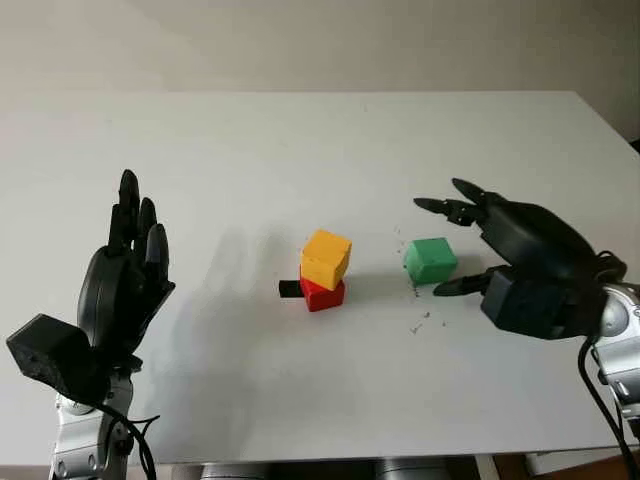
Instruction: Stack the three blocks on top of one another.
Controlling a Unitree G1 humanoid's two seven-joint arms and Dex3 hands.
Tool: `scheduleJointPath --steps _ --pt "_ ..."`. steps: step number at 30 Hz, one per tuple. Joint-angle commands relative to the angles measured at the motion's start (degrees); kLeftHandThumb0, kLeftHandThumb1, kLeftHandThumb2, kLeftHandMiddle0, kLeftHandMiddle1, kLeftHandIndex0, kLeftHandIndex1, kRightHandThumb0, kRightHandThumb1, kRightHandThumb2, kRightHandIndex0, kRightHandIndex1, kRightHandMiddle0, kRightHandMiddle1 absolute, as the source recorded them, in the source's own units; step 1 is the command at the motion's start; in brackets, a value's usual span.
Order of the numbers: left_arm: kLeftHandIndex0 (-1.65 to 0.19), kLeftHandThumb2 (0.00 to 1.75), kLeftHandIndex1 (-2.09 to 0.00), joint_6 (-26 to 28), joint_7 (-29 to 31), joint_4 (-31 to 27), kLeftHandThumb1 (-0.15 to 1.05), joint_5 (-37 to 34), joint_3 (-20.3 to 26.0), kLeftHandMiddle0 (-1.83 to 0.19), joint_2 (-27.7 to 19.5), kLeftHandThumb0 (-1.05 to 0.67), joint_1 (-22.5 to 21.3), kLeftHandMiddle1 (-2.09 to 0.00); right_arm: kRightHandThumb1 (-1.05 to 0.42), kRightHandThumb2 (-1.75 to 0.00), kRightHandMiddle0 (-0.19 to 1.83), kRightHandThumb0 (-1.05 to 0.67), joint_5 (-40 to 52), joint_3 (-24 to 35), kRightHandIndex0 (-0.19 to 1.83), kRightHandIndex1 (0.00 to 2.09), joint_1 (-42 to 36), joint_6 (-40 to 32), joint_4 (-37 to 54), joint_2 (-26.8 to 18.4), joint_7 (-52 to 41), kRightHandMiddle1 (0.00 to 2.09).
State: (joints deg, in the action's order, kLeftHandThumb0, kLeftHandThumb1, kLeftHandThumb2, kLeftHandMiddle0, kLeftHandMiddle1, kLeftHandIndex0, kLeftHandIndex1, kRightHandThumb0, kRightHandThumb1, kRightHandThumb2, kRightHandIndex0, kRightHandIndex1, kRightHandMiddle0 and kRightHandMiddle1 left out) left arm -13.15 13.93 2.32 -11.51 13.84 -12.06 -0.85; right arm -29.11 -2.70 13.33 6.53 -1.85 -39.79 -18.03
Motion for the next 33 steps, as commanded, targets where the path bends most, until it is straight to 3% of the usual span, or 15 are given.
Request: scheduleJointPath --steps 1,13,20,29,33 --pt "0.19 0.69 0.0 -0.3 -0.1 0.2 1.05 0.4 0.1 0.19 -0.5 -0.66 0.2 0.0 -0.78 -0.06 0.38 -0.57 -0.4 -0.7 0.03 0.05 1.2 0.8 -0.5 -0.2 0.5 0.06" --pt "0.19 0.69 0.0 1.2 -0.1 -1.5 1.05 0.6 -0.5 0.19 -0.8 -0.64 0.3 0.0 -0.83 -0.07 0.49 -0.42 -3.4 -2.7 0.05 0.06 2.1 2.4 -3.9 -0.6 3.1 0.1" --pt "0.19 0.6 0.0 2.9 -0.2 -2.8 1.05 1.2 -1.1 0.19 -1.1 -0.68 0.2 0.0 -0.85 -0.06 0.58 -0.4 -3.9 -2.5 0.08 0.07 3.2 4.3 -6.5 -0.6 4.6 0.12" --pt "0.19 0.56 0.0 4.8 -0.4 -3.9 1.05 1.5 -1.4 0.19 -1.7 -0.71 0.4 0.0 -0.87 -0.06 0.76 -0.38 -5.8 -3.0 0.17 0.09 4.1 3.7 -7.0 -0.9 5.5 0.22" --pt "0.19 0.56 0.0 4.6 -0.1 -3.7 1.05 1.7 -1.5 0.19 -1.9 -0.72 0.3 0.0 -0.89 -0.06 0.84 -0.34 -5.4 -2.7 0.23 0.09 4.1 3.4 -6.7 -0.8 5.4 0.36"
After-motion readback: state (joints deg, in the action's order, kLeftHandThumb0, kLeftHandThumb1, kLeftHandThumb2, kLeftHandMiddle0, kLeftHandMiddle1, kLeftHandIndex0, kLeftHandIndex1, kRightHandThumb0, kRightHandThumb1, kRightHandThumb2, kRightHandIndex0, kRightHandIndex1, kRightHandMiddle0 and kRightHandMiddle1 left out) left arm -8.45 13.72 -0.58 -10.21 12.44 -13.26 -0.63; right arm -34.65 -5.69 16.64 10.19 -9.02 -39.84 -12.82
